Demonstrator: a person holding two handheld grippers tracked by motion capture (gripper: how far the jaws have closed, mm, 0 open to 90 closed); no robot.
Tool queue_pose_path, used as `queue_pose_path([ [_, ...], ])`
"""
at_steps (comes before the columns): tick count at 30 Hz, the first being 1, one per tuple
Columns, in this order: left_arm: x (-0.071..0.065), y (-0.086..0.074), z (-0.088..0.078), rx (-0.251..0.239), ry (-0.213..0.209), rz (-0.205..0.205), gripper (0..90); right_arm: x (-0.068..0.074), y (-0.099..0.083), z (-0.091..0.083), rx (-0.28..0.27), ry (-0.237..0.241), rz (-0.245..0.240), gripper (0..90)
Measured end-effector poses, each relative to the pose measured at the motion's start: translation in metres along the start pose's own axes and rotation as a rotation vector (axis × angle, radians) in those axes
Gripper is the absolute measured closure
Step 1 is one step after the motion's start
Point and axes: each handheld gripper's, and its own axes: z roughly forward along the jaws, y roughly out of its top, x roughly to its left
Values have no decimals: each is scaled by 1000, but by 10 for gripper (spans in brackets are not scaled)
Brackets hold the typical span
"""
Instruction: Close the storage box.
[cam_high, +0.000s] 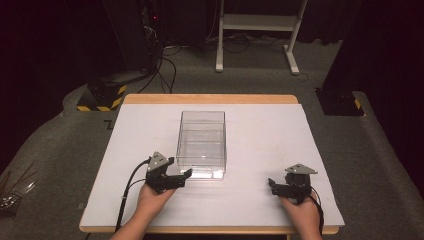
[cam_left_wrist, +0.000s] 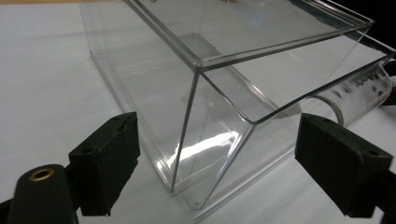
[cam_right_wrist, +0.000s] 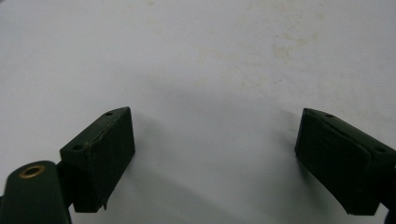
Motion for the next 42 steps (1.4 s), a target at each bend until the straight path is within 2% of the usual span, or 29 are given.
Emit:
queue_pose_path([
  [15,11,7,16,24,19,-35,131,0,0,0,0,0,0,118],
  [22,14,9,27,50,24,-35,126,0,0,0,1,1,0,118],
  [25,15,9,30,46,32,-41,138,0,0,0,0,0,0,118],
  [27,16,9,32,48,42,-47,138,0,0,0,0,0,0,118],
  [28,16,8,33,50,72,-41,151,0,0,0,0,0,0,118],
  [35,13,8,35,46,108,-37,186,0,0,0,0,0,0,118],
  [39,11,7,35,49,105,-38,210,0,0,0,0,1,0,118],
  [41,10,7,33,49,91,-36,214,0,0,0,0,0,0,118],
  [42,11,7,31,55,69,-29,214,0,0,0,0,0,0,118],
])
